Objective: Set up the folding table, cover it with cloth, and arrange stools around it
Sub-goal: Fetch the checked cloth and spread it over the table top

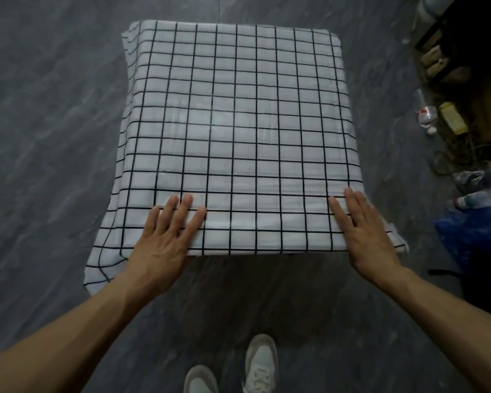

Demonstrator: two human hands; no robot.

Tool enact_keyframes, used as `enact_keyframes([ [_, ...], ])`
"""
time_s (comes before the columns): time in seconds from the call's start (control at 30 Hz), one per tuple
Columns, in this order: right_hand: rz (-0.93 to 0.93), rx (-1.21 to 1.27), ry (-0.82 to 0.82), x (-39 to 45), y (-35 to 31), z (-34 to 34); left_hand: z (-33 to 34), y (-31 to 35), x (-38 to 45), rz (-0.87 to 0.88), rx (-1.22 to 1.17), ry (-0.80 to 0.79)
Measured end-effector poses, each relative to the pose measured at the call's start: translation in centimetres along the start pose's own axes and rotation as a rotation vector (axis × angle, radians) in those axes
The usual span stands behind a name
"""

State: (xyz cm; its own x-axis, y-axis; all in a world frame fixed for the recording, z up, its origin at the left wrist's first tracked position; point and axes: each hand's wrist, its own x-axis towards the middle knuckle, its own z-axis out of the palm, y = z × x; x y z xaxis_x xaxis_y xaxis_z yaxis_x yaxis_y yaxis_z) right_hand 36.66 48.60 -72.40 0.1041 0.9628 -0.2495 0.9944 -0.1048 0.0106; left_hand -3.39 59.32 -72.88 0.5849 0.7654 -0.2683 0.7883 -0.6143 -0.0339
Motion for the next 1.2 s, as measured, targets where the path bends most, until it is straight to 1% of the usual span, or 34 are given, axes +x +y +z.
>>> enact_keyframes([
  [0.1, 0.024, 0.014, -0.040, -0.3, -0.7, 0.0, -0.2, -0.1, 0.0, 0.028, -0.020, -0.008],
  [0.17, 0.018, 0.034, -0.020, -0.8, -1.1, -0.1, -0.9, -0.1, -0.1, 0.042, -0.031, -0.031],
  [0.23, -0.044, 0.086, 0.056, -1.5, -1.7, -0.4, -1.8, 0.0, -0.4, 0.060, -0.055, -0.018],
  [0.33, -0.189, 0.174, 0.236, -2.3, -3.3, -1.5, -3.0, 0.4, -1.2, 0.144, -0.104, 0.081],
  [0.4, -0.249, 0.186, 0.289, -2.6, -4.6, -2.1, -3.2, 0.6, -1.5, 0.183, -0.123, 0.142],
  [0.53, -0.259, 0.176, 0.253, -2.4, -5.7, -1.8, -3.1, 1.0, -1.5, 0.181, -0.120, 0.162],
  [0.63, -0.256, 0.165, 0.287, -1.7, -5.8, -1.4, -3.1, 1.1, -1.3, 0.174, -0.129, 0.184],
  [0.9, -0.312, 0.114, 0.360, -1.6, -6.1, -1.0, -3.1, 1.2, -1.7, 0.252, -0.127, 0.204],
  [1.07, -0.334, 0.101, 0.329, -1.5, -6.0, -1.1, -3.2, 1.5, -1.5, 0.271, -0.129, 0.206],
  [1.2, -0.342, 0.099, 0.324, -1.4, -5.8, -1.0, -3.4, 1.6, -1.5, 0.236, -0.133, 0.191],
])
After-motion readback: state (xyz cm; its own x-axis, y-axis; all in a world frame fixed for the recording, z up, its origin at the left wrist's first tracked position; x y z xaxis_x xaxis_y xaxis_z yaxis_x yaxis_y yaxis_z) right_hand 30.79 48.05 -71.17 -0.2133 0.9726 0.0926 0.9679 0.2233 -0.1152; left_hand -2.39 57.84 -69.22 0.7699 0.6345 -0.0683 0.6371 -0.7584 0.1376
